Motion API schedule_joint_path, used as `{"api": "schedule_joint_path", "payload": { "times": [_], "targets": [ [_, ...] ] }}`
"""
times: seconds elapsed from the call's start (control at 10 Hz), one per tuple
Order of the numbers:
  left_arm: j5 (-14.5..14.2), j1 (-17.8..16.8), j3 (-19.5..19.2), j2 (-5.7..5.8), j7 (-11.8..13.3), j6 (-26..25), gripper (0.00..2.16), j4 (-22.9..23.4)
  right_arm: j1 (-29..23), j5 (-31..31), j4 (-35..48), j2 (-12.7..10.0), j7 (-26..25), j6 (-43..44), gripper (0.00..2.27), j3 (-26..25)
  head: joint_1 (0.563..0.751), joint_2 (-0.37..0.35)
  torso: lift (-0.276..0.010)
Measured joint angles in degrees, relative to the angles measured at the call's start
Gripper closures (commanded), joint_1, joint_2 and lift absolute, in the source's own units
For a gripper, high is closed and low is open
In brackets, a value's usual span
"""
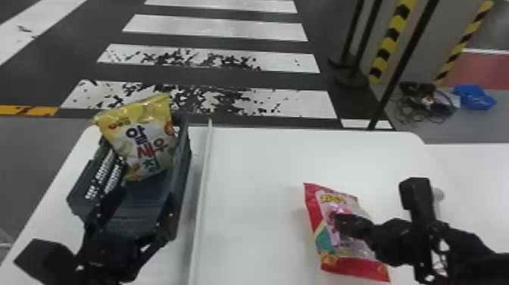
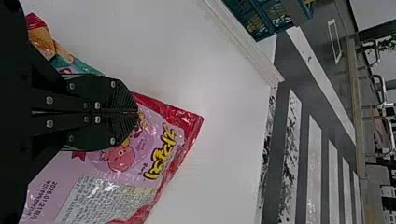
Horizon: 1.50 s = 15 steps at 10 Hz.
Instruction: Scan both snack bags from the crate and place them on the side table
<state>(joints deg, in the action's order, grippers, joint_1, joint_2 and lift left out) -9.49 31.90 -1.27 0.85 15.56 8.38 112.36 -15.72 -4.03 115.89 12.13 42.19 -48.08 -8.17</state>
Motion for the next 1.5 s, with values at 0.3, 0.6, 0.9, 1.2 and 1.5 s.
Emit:
{"api": "schedule_joint_path", "payload": {
  "times": [0.3, 0.6, 0.9, 1.2, 1.5],
  "targets": [
    [0.0, 0.0, 0.0, 0.03, 0.0, 0.0, 0.08, -0.1, -0.4, 0.0, -2.8, -0.3, -0.1, 2.4, 2.25, 0.7, 0.695, -0.063, -0.095],
    [-0.1, 0.0, 0.0, 0.03, 0.1, 0.1, 0.08, -0.2, -0.6, -0.3, -4.2, -0.6, -0.3, 3.7, 2.25, 1.7, 0.695, -0.053, -0.095],
    [-0.2, 0.2, 0.0, 0.05, 0.3, 0.2, 0.08, -0.3, -0.3, -0.5, -5.8, -0.6, -0.3, 4.5, 2.25, 1.9, 0.695, -0.053, -0.095],
    [-0.3, 0.2, 0.0, 0.15, 0.3, 0.3, 0.08, -0.3, -0.2, -0.2, -7.6, -0.7, -0.3, 6.4, 2.25, 2.3, 0.695, -0.048, -0.095],
    [-0.3, 0.3, 0.0, 0.21, 0.3, 0.3, 0.08, -0.3, -0.1, 1.2, -4.5, -0.8, 0.0, 6.3, 2.25, 2.0, 0.695, -0.039, -0.095]
  ]
}}
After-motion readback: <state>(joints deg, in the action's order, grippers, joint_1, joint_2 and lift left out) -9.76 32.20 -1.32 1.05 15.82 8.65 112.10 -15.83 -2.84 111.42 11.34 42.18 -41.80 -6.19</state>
